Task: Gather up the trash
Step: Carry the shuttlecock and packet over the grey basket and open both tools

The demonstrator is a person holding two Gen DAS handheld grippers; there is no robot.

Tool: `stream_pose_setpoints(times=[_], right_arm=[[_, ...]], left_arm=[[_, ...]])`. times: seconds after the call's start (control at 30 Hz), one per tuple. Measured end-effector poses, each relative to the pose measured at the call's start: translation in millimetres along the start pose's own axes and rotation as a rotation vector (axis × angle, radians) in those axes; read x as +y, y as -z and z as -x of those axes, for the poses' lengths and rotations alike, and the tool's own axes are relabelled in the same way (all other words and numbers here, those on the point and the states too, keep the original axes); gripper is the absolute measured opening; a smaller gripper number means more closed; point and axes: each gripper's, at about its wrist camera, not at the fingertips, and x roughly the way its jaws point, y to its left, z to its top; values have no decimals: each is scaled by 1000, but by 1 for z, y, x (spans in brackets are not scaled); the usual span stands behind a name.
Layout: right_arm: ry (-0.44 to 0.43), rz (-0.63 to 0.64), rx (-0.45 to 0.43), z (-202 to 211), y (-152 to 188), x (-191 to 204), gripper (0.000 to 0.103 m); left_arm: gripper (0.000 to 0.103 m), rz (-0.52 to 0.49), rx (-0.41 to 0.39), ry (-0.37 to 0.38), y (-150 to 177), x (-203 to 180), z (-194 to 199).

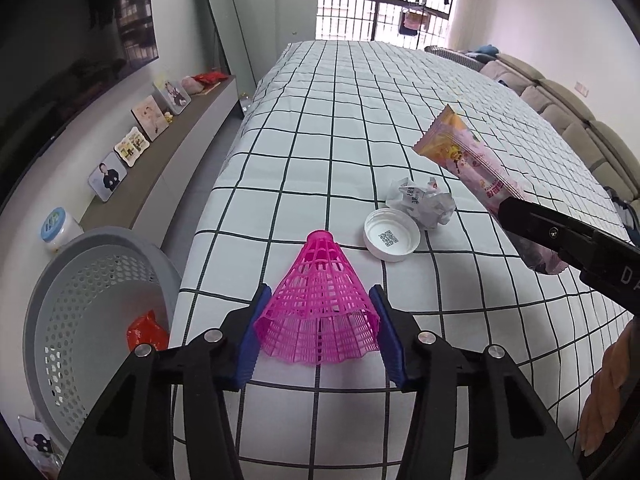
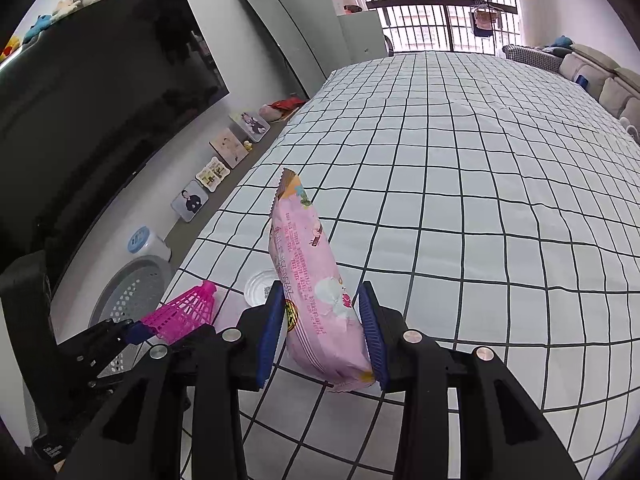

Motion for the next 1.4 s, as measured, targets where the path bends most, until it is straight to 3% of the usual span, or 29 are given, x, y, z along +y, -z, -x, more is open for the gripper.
stream_pose_setpoints(times=[0.37,0.63,1.0,1.4], right_arm=[[13,4,7,-5,1,1,37],[24,18,1,-1,-1,12,37],[48,80,-41,33,8,51,37],[-49,114,-6,8,26,125,37]], left_arm=[[49,-7,-45,-33,3,11,22],[49,8,-66,-14,4,27,42],[49,38,-120,-3,8,58,73],[49,96,-143,-47,31,123,91]])
